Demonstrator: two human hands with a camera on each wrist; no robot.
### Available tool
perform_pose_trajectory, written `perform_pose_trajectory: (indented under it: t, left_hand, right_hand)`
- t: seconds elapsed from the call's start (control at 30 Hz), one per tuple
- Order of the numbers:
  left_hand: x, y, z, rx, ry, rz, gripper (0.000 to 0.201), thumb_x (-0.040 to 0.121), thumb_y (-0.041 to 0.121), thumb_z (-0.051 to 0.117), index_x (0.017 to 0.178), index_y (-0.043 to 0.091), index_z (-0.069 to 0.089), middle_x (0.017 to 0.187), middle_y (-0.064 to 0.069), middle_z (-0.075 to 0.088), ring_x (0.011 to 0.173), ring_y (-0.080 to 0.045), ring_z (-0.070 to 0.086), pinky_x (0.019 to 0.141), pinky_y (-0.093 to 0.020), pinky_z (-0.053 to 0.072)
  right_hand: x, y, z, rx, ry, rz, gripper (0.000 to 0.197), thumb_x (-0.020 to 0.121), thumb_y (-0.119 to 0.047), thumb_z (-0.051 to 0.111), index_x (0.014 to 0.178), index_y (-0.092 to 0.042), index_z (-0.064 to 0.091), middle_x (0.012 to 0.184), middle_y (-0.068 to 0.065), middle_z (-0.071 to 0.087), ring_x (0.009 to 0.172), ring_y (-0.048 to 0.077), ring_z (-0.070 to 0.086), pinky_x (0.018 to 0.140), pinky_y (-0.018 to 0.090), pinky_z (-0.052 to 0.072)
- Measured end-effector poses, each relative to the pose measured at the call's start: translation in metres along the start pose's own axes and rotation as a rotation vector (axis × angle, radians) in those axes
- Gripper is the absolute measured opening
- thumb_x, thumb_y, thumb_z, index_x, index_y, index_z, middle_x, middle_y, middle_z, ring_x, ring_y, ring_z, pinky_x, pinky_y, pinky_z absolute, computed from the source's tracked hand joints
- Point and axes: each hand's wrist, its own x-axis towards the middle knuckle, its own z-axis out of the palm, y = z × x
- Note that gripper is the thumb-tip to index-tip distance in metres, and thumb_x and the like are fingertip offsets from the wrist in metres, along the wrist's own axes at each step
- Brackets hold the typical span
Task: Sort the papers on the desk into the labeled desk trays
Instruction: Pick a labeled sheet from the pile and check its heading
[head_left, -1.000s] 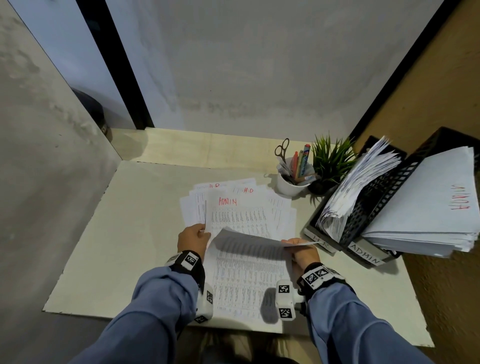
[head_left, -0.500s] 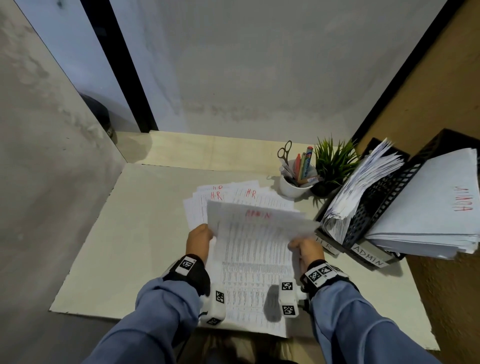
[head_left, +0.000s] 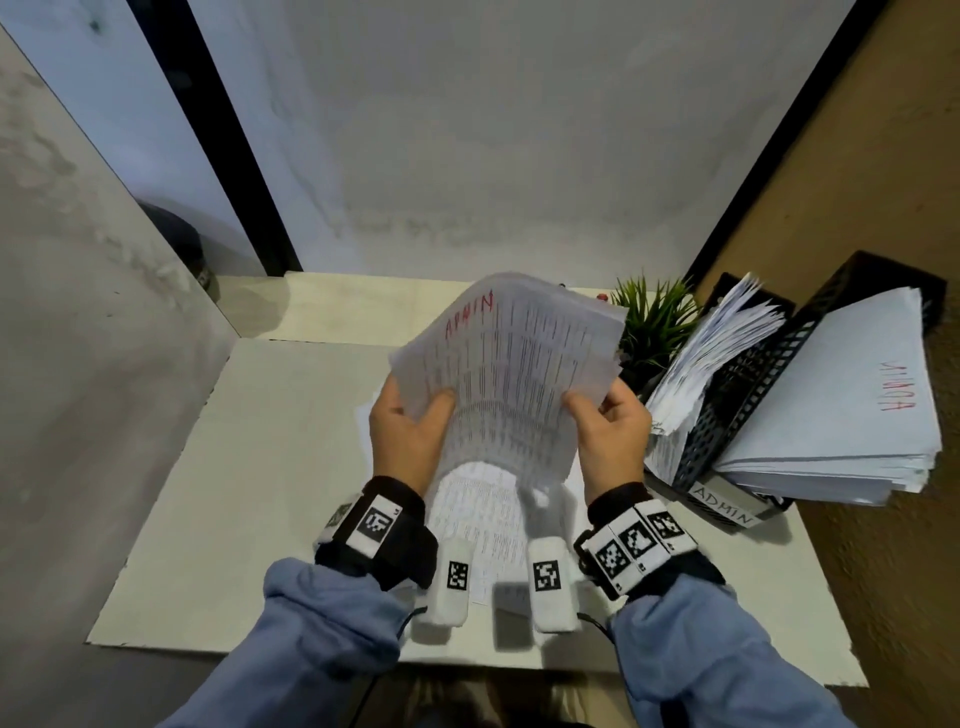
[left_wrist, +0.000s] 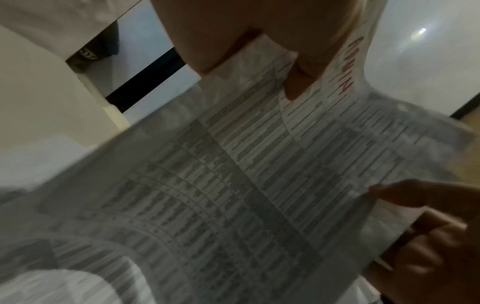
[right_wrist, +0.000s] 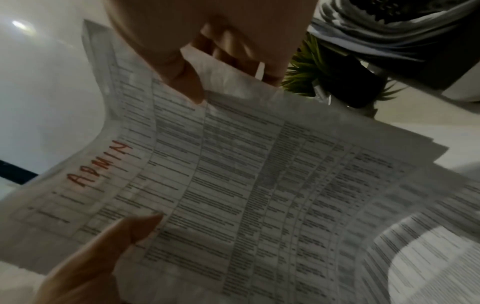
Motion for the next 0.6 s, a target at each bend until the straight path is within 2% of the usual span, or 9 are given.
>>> perform_pose_trajectory:
  t: [0.07,0.13,0.23,0.3,0.37,0.4,0.47,0.5,0.6]
  left_hand:
    - [-0.002,-0.012,-0.001,0.033,-0.038,-0.104,0.038,0.08,0.02,0.07,0.114,0.008,0.06,0.104,-0.003,0.067,0.097,-0.015,0.064,0.077,-0.028,0.056]
    - [-0.007,-0.029,-0.002,0.164,-0.103,-0.225,0.028,0.085,0.019,0.066,0.111,0.008,0.061,0.1,-0.003,0.066,0.099,-0.022,0.064,0.071,-0.027,0.053]
    - [-0.018,-0.044,-0.003,0.264,-0.206,-0.33,0.02,0.091,0.019,0.058,0.107,0.007,0.06,0.092,-0.004,0.065,0.095,-0.028,0.064,0.063,-0.023,0.049]
    - [-0.018,-0.035,-0.003,0.279,-0.239,-0.305,0.011,0.093,0.018,0.056,0.1,0.012,0.06,0.087,0.0,0.064,0.09,-0.024,0.063,0.059,-0.019,0.046]
    - [-0.012,-0.017,-0.001,0.323,-0.295,-0.215,0.009,0.093,0.018,0.055,0.09,0.014,0.063,0.083,-0.002,0.065,0.082,-0.021,0.063,0.06,-0.018,0.048]
    - [-0.011,-0.004,0.002,0.328,-0.328,-0.161,0.013,0.091,0.02,0.057,0.087,0.011,0.064,0.082,-0.006,0.064,0.078,-0.02,0.061,0.063,-0.021,0.049]
    - [-0.01,0.025,0.011,0.296,-0.355,-0.053,0.026,0.083,0.026,0.06,0.084,0.001,0.064,0.078,-0.01,0.06,0.072,-0.019,0.057,0.068,-0.029,0.048]
    - [-0.011,0.04,0.016,0.263,-0.357,-0.008,0.025,0.08,0.027,0.06,0.082,0.003,0.064,0.076,-0.009,0.06,0.071,-0.018,0.058,0.068,-0.031,0.049]
    - [-0.017,0.083,0.038,0.176,-0.381,0.114,0.011,0.083,0.016,0.06,0.075,0.009,0.065,0.072,-0.009,0.063,0.069,-0.014,0.06,0.065,-0.03,0.051]
  right_hand:
    - [-0.006,0.009,-0.002,-0.061,0.019,0.047,0.024,0.083,0.01,0.057,0.082,-0.014,0.062,0.08,0.002,0.063,0.07,-0.003,0.062,0.058,0.011,0.05]
    - [-0.016,0.023,-0.003,-0.162,-0.04,0.2,0.014,0.085,0.005,0.056,0.083,-0.008,0.06,0.08,0.005,0.06,0.075,0.01,0.06,0.059,0.017,0.052]
    - [-0.026,0.045,-0.009,-0.313,-0.143,0.395,0.019,0.086,0.004,0.054,0.077,-0.012,0.056,0.079,0.004,0.057,0.075,0.013,0.055,0.083,0.038,0.054]
    - [-0.023,0.039,-0.014,-0.283,-0.129,0.406,0.026,0.087,0.004,0.053,0.073,-0.018,0.055,0.075,0.002,0.057,0.072,0.011,0.055,0.077,0.031,0.054]
    - [-0.015,0.019,-0.023,-0.221,-0.091,0.32,0.024,0.089,0.002,0.054,0.074,-0.017,0.056,0.073,0.001,0.058,0.069,0.011,0.057,0.057,0.015,0.051]
    - [-0.009,0.007,-0.03,-0.216,-0.073,0.256,0.022,0.089,0.0,0.055,0.076,-0.017,0.057,0.074,0.001,0.059,0.068,0.01,0.058,0.053,0.01,0.049]
    - [0.004,-0.019,-0.05,-0.191,-0.061,0.103,0.014,0.087,-0.005,0.061,0.084,-0.019,0.06,0.082,-0.001,0.063,0.073,0.003,0.064,0.061,0.008,0.051]
    - [0.01,-0.033,-0.063,-0.162,-0.056,0.024,0.015,0.085,-0.007,0.064,0.093,-0.019,0.062,0.09,0.0,0.066,0.08,0.002,0.065,0.07,0.012,0.052]
    - [0.028,-0.062,-0.11,-0.172,0.149,-0.158,0.038,0.079,-0.013,0.073,0.113,-0.024,0.06,0.104,0.005,0.063,0.096,0.013,0.061,0.085,0.022,0.052]
